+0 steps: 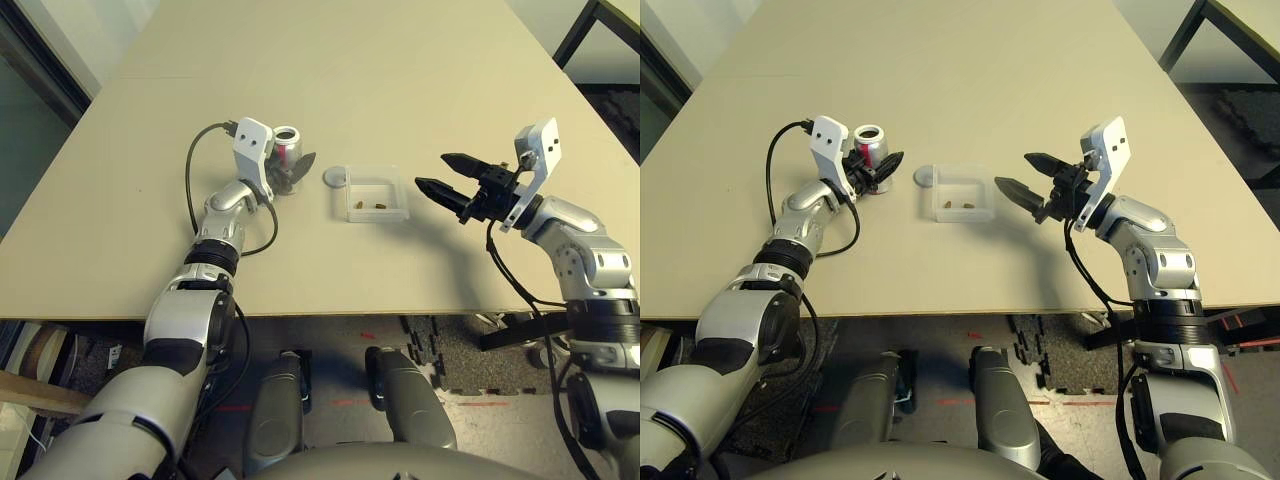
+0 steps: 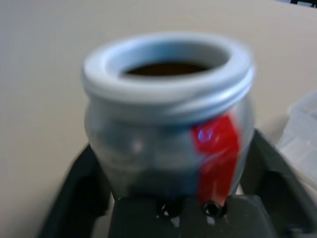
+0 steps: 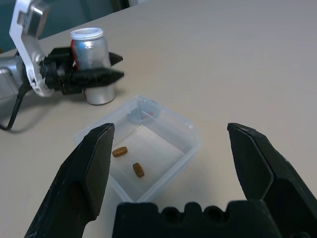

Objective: Pour the medicine from the bottle into the box.

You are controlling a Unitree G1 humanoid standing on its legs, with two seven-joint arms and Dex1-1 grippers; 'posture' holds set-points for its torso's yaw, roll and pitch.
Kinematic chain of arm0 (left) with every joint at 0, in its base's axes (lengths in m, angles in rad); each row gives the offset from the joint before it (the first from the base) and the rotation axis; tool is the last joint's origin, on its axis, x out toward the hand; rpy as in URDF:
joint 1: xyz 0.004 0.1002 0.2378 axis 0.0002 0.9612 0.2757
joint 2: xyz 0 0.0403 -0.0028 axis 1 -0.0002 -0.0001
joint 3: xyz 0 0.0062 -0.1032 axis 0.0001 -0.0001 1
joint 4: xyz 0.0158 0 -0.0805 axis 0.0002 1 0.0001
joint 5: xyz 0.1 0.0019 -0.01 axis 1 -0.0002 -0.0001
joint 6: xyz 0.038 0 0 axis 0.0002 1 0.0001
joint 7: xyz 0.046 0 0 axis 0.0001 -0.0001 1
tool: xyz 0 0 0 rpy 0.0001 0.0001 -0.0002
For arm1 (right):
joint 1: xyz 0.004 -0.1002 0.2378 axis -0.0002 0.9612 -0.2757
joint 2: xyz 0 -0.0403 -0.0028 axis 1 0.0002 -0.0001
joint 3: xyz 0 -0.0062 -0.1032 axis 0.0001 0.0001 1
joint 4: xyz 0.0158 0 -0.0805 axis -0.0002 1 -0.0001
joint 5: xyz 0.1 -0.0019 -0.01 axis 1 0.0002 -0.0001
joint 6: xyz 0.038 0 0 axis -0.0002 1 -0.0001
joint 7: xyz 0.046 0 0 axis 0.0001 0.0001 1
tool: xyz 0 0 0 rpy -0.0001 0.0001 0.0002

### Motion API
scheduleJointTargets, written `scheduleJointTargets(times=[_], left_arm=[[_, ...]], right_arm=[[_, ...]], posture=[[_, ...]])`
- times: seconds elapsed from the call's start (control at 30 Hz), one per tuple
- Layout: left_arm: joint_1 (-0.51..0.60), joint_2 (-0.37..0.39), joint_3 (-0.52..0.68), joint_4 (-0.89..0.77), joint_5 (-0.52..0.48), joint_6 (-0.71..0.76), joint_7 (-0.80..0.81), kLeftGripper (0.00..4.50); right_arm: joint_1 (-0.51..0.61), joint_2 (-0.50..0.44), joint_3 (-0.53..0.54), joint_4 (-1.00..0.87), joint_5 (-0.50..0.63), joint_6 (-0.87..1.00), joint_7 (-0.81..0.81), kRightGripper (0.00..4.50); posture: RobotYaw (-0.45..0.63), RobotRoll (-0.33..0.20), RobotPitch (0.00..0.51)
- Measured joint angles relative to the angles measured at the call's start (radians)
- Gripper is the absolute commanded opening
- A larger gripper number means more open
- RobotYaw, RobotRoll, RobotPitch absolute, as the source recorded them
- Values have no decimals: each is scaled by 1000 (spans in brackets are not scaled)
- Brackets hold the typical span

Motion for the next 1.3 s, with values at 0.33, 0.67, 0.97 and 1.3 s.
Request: scheduleJointTargets(times=[0.33, 0.67, 0.97, 1.3], left_arm=[[104, -9, 5, -93, -12, 9, 16, 4487], [341, -1, 3, -471, -83, 158, 15, 4487], [583, 85, 5, -851, -185, 351, -48, 4487], [649, 232, 143, -1042, -342, 571, -22, 4487]], right_arm=[[-7, 3, 2, 26, -5, -16, 4, 4500], [-33, 10, 3, 78, -15, -49, 19, 4500], [-39, 13, 2, 85, -20, -60, 27, 4500], [-23, 7, -108, 86, 7, -76, -35, 4500]], posture=[[-191, 0, 175], [-164, 0, 171], [-142, 0, 177], [-111, 0, 200]])
